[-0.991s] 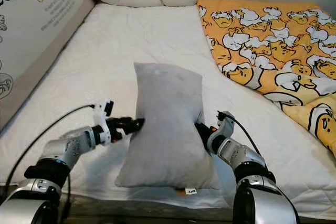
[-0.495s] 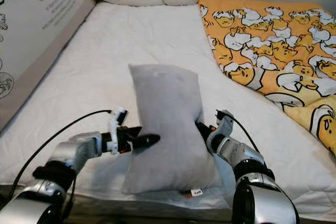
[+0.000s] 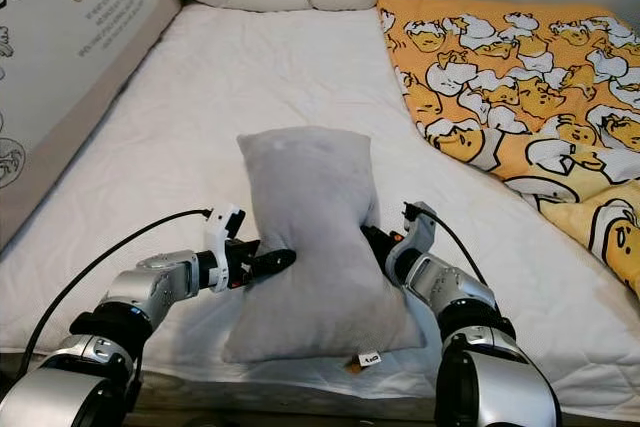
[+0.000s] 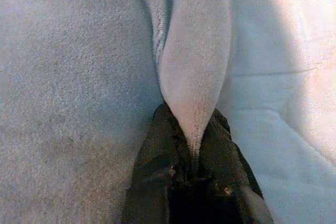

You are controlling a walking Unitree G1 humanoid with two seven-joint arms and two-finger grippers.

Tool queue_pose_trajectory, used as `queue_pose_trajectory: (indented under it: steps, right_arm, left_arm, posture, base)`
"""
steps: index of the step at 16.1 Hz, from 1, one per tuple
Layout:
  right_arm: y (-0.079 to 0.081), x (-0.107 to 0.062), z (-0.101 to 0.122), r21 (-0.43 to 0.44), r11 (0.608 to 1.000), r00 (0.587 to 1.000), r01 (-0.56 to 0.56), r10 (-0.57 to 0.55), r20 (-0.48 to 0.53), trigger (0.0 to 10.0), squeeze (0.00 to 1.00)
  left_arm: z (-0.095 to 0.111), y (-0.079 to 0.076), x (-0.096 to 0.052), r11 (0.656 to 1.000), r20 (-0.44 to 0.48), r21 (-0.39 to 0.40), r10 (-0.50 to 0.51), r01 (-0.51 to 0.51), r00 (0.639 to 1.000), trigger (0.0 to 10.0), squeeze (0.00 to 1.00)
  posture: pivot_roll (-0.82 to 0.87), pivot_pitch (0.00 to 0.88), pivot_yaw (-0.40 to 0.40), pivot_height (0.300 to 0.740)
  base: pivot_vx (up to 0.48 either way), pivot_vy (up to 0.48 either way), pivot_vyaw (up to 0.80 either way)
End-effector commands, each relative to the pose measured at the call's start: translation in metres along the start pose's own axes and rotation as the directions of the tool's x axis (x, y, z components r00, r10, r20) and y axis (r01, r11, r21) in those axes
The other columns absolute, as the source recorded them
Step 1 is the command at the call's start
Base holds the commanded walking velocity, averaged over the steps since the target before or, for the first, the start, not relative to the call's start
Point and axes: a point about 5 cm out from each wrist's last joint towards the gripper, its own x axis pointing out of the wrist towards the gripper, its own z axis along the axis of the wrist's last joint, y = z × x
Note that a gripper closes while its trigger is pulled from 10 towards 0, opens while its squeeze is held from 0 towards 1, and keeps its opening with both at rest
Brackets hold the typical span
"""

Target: Clean up the room

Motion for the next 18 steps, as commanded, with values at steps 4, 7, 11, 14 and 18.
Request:
queue_pose_trajectory:
  steps: [4,7,11,14,18]
  right_arm:
    - [0.012,0.008,-0.011,-0.025,0.999,0.998,-0.048,0.046,-0.048,0.0,0.0]
    - [0.013,0.008,-0.012,-0.026,0.998,0.997,-0.05,0.049,-0.052,0.0,0.0]
    - [0.015,0.009,-0.013,-0.013,0.998,0.997,-0.06,0.06,-0.041,0.0,0.0]
    - [0.016,0.009,-0.007,-0.048,0.999,1.0,-0.023,0.023,0.018,0.0,0.0]
    - [0.035,-0.002,0.017,-0.024,0.997,0.972,-0.072,0.075,0.223,0.0,0.0]
  left_arm:
    - [0.005,-0.006,0.009,0.999,0.027,0.031,0.011,-0.012,1.0,0.0,0.0]
    - [0.003,-0.008,0.01,0.998,0.022,0.059,0.006,-0.007,1.0,0.0,0.0]
    - [0.006,-0.005,0.008,0.995,0.04,0.089,0.045,-0.048,0.998,0.0,0.0]
    - [0.029,-0.003,0.003,0.991,0.157,0.087,0.091,-0.106,0.983,0.0,0.0]
    - [0.056,-0.011,-0.007,0.929,0.262,0.31,0.12,-0.202,0.957,0.0,0.0]
  posture:
    - [0.01,0.0,-0.018,0.74]
    - [0.01,0.0,-0.02,0.74]
    - [0.01,0.0,-0.015,0.74]
    - [0.01,0.0,-0.016,0.74]
    - [0.01,0.0,-0.023,0.74]
  base:
    - [0.0,0.0,0.0]
    - [0.0,0.0,0.0]
    - [0.0,0.0,0.0]
    - [0.0,0.0,0.0]
    - [0.0,0.0,0.0]
